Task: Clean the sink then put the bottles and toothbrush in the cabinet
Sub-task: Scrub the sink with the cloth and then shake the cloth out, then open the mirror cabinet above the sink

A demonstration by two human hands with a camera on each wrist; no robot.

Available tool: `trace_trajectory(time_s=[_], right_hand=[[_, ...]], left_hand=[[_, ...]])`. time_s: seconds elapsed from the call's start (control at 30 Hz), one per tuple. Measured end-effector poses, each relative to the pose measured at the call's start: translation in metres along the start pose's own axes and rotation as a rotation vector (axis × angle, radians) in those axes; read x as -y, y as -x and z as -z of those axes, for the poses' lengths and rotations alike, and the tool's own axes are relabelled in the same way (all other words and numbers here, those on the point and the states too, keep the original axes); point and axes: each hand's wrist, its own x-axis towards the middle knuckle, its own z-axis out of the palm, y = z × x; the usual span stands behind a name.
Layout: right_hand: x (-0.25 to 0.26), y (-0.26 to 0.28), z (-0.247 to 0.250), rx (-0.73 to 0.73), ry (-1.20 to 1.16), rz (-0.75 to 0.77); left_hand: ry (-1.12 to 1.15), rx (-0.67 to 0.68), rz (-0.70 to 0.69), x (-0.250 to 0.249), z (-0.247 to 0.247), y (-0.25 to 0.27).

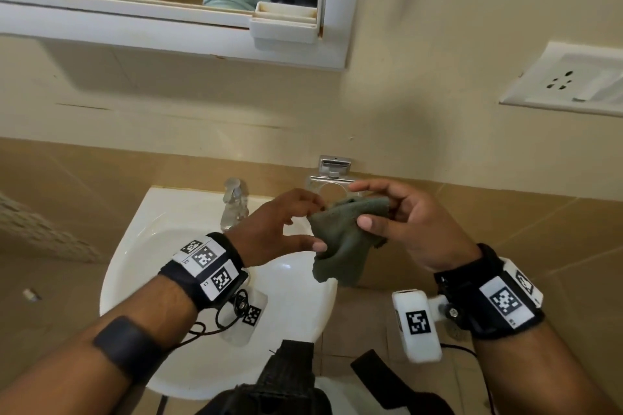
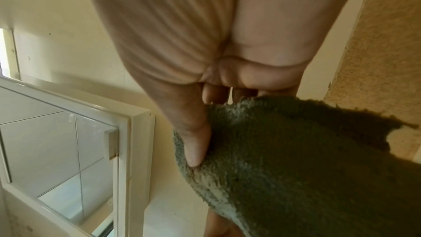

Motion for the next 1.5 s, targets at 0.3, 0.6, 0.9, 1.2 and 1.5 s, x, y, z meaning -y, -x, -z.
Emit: trace_trajectory(time_s=[0.3,0.6,0.9,1.2,1.5], right_hand=[[-0.034,-0.023,0.023,-0.313,0.121,-0.115],[-0.049,-0.097,0.038,-0.486,-0.081,-0.200],[-0.103,-0.102,0.035,-0.465,0.165,-0.383],[-0.111,-0.079,0.019,-0.520,0.275,-0.335],[-0.084,-0.051,-0.008,-0.664,0.567,-0.135]], left_hand=[[-0.274,-0.192,0.093,-0.015,0.035,-0.025],[0.463,-0.408,0.412,0.014,0.033,-0.081],[0.277,-0.343,0.718,0.043,-0.012,-0.076],[0.253,-0.416,0.714,0.037,-0.019,-0.058],[0.077,-0.474,0.635,0.037,-0.006,-0.002]])
